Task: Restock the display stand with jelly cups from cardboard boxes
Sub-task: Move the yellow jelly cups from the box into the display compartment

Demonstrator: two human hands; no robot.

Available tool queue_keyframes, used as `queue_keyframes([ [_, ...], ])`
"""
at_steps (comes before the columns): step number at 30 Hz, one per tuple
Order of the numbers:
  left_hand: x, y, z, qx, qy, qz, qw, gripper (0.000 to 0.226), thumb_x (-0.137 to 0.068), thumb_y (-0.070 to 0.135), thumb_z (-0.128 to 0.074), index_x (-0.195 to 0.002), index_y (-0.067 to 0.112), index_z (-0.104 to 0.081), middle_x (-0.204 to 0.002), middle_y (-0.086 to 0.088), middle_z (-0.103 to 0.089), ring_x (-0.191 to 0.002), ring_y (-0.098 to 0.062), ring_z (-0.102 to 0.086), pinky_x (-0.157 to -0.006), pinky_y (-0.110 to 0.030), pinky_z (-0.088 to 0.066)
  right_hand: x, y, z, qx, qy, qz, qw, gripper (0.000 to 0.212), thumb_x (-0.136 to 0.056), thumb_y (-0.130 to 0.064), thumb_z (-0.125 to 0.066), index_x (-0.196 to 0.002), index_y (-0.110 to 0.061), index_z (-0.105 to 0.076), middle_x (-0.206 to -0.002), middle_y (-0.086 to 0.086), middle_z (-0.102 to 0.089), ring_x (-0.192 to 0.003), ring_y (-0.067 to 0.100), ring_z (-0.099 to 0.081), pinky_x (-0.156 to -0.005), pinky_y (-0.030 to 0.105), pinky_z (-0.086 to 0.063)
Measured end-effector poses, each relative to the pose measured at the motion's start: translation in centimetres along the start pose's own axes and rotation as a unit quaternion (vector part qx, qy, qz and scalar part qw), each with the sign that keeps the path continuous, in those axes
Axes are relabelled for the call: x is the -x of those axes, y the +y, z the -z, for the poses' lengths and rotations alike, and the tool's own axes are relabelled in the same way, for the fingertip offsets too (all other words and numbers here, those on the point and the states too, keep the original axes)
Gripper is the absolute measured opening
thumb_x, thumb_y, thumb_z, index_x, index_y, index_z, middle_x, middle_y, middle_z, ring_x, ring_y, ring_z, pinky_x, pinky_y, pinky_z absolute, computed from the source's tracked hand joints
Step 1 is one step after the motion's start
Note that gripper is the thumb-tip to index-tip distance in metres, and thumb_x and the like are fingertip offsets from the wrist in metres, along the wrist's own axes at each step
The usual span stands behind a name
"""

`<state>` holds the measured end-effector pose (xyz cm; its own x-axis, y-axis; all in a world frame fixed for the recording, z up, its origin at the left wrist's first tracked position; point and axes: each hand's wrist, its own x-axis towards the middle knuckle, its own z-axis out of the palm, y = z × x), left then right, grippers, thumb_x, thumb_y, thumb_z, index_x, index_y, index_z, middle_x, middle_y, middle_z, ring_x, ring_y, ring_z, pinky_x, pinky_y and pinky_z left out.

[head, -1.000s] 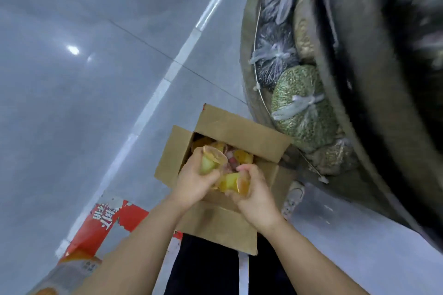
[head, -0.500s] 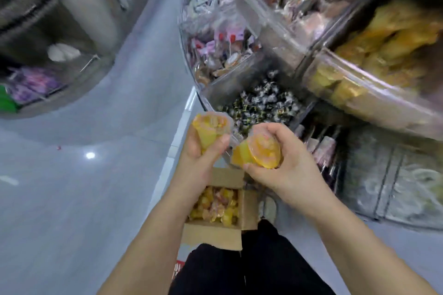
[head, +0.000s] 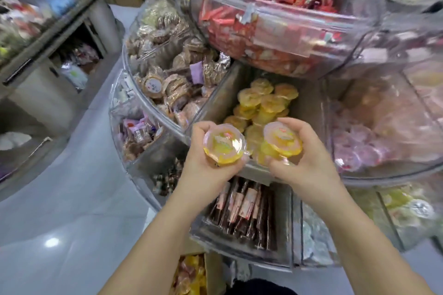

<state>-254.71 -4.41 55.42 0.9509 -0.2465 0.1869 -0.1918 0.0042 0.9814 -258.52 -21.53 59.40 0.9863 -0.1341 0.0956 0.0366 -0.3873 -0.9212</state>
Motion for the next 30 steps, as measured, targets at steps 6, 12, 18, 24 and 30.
queue_keyframes([
  [6,-5.6,-0.1,-2.3,0.029,-0.044,0.095,0.994,0.05,-0.066,0.019,-0.068,-0.112,0.027,-0.049,-0.104,0.012,-0.061,-0.089,0.004,-0.059,-0.074,-0.01,-0.046,-4.4,4.1,1.6,-0.006,0.023,-0.103,0.994,0.052,-0.072,-0.003,-0.07,-0.107,-0.032,-0.045,-0.097,-0.01,-0.06,-0.082,0.003,-0.058,-0.056,0.0,-0.041],
  [12,-9.8,-1.6,-2.1,-0.133,-0.086,0.074,0.985,0.043,-0.064,0.015,-0.083,-0.093,0.035,-0.059,-0.093,0.017,-0.066,-0.085,0.008,-0.061,-0.078,-0.005,-0.044,-7.5,5.2,0.8,0.074,0.051,-0.139,0.986,0.057,-0.079,0.0,-0.058,-0.128,-0.018,-0.036,-0.123,0.008,-0.052,-0.107,0.021,-0.054,-0.086,0.023,-0.044],
  [18,-11.8,-2.8,-2.3,-0.289,-0.117,0.039,0.949,0.059,-0.058,0.026,-0.084,-0.103,0.029,-0.046,-0.084,0.028,-0.05,-0.078,0.007,-0.05,-0.063,0.002,-0.038,-8.7,5.5,-0.6,0.201,0.109,-0.157,0.961,0.071,-0.079,0.002,-0.056,-0.14,-0.011,-0.022,-0.128,0.016,-0.05,-0.112,0.034,-0.054,-0.083,0.033,-0.043],
  [24,-12.4,-3.3,-2.6,-0.323,-0.216,-0.001,0.921,0.066,-0.067,0.019,-0.076,-0.124,0.016,-0.042,-0.109,-0.001,-0.061,-0.102,-0.02,-0.059,-0.074,-0.018,-0.04,-8.8,5.9,-0.4,0.049,0.09,-0.266,0.959,0.013,-0.076,-0.014,-0.066,-0.088,-0.014,-0.063,-0.08,0.001,-0.068,-0.074,0.02,-0.064,-0.051,0.02,-0.044],
  [30,-13.1,-3.6,-2.9,-0.336,-0.314,0.009,0.888,0.089,-0.071,0.016,-0.067,-0.146,0.033,-0.023,-0.136,-0.002,-0.05,-0.122,-0.017,-0.047,-0.095,-0.023,-0.04,-8.8,5.9,-1.7,-0.093,0.189,-0.301,0.93,0.025,-0.079,-0.015,-0.069,-0.102,-0.02,-0.061,-0.091,-0.001,-0.067,-0.081,0.015,-0.062,-0.062,0.022,-0.051],
])
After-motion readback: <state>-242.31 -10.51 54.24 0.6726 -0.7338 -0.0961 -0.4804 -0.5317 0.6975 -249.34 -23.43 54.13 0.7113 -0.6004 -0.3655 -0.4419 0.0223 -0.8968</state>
